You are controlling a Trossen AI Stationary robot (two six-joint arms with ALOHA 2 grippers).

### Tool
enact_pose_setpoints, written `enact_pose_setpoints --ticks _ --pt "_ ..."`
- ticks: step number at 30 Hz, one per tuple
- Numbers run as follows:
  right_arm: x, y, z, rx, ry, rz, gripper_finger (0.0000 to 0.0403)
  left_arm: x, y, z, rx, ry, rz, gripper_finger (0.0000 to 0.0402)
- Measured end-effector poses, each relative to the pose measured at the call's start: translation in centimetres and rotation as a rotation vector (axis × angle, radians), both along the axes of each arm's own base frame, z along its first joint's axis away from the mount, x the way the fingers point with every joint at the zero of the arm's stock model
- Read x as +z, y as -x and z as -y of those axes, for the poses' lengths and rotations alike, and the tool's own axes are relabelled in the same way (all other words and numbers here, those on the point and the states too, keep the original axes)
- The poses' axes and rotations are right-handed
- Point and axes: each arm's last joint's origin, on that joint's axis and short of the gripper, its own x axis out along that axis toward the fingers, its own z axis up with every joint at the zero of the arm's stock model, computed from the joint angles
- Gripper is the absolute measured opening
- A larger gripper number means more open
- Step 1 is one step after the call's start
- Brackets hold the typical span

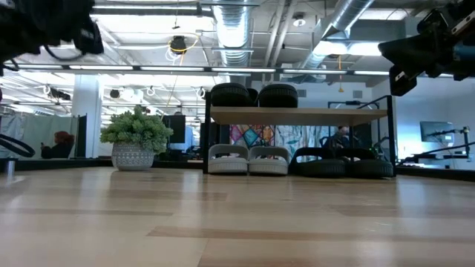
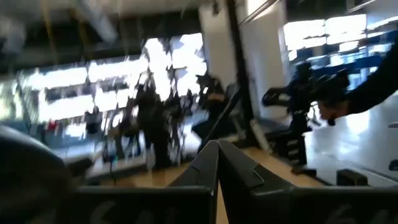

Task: Pick and place slides into the shelf
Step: Return to home position

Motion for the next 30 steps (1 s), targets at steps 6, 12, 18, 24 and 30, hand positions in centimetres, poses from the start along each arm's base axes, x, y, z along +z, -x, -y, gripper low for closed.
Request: enact_pose_setpoints --ticks 6,12,18,24,30 --pt "0.0 0.0 0.0 -0.002 -0.001 -0.005 0.0 -1.7 -0.4 -0.4 0.157 0.121 -0.194 0.0" --pt "-0.1 0.0 0.0 -0.002 -0.011 -0.011 0.0 -2.6 -0.6 -0.4 0.157 0.117 -0.289 0.0" --pt "-0.9 -0.1 0.0 -0.004 -0.056 -0.098 0.0 -3.0 -0.9 -0.3 0.16 0.097 -0.339 0.0" --pt "-0.9 -0.1 0.0 0.001 -0.048 -0.096 0.0 -3.4 -1.1 -0.3 0.163 0.091 -0.379 0.0" --pt "-0.9 -0.1 -0.1 0.034 -0.029 -0.09 0.0 -3.4 -1.1 -0.3 0.159 0.09 -0.382 0.0"
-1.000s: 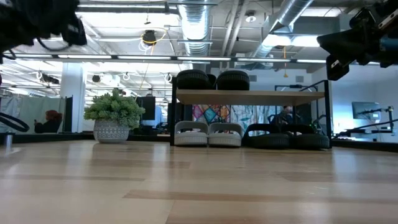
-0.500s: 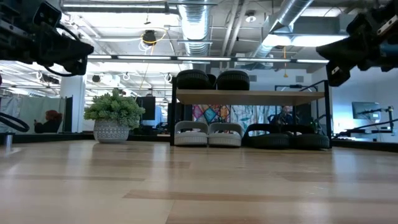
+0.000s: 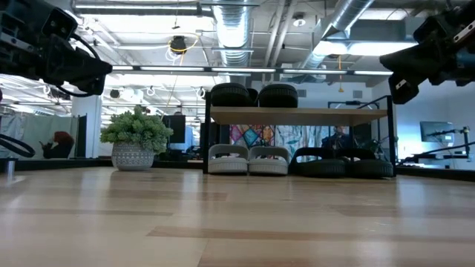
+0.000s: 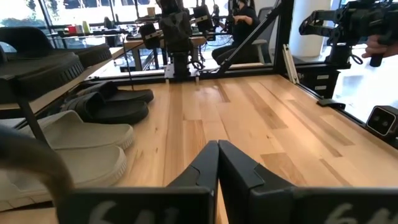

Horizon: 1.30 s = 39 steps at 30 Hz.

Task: Pick and place slides into the shelf
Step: Return to home position

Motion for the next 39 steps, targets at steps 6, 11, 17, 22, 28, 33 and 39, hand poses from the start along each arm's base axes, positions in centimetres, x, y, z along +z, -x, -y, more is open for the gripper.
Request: enact_pose_setpoints --ticks 6,11,17,22,28,33,39 --pt "0.0 0.0 0.0 0.0 0.0 0.0 0.0 0.0 0.0 0.0 -0.009 -0.001 0.002 0.0" --pt "0.0 0.0 0.0 0.001 -0.044 -0.003 0.0 0.5 0.0 0.4 -0.126 -0.083 0.067 0.0" --pt "0.0 0.0 0.0 0.001 -0.057 -0.004 0.0 0.6 0.0 0.4 -0.13 -0.103 0.086 0.0" --pt "0.0 0.0 0.0 0.001 -0.057 -0.004 0.0 1.3 0.2 0.3 -0.124 -0.185 0.168 0.0" --pt "0.0 0.0 0.0 0.001 -0.058 -0.004 0.0 1.1 0.7 0.2 -0.108 -0.202 0.17 0.0" --pt "0.0 0.0 0.0 0.001 -0.058 -0.005 0.0 1.1 0.7 0.2 -0.11 -0.206 0.163 0.0" --pt "0.0 0.0 0.0 0.001 -0.058 -0.005 0.0 1.1 0.7 0.2 -0.109 -0.207 0.162 0.0"
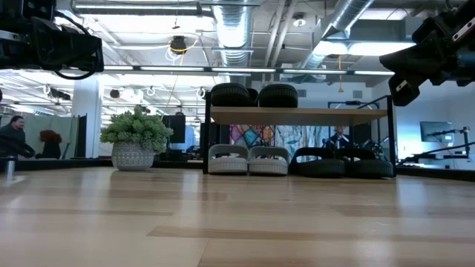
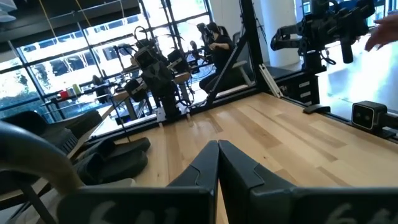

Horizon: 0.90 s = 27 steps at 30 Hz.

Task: Pick and place slides into the shelf
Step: Return to home position

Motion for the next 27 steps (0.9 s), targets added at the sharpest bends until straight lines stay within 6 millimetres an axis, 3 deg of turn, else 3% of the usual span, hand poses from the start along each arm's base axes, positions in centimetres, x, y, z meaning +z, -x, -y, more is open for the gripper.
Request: enact_pose_setpoints --ticks 27 --pt "0.0 0.0 0.0 0.0 0.0 0.0 0.0 -0.16 -0.05 -0.26 0.086 0.057 -0.026 0.0"
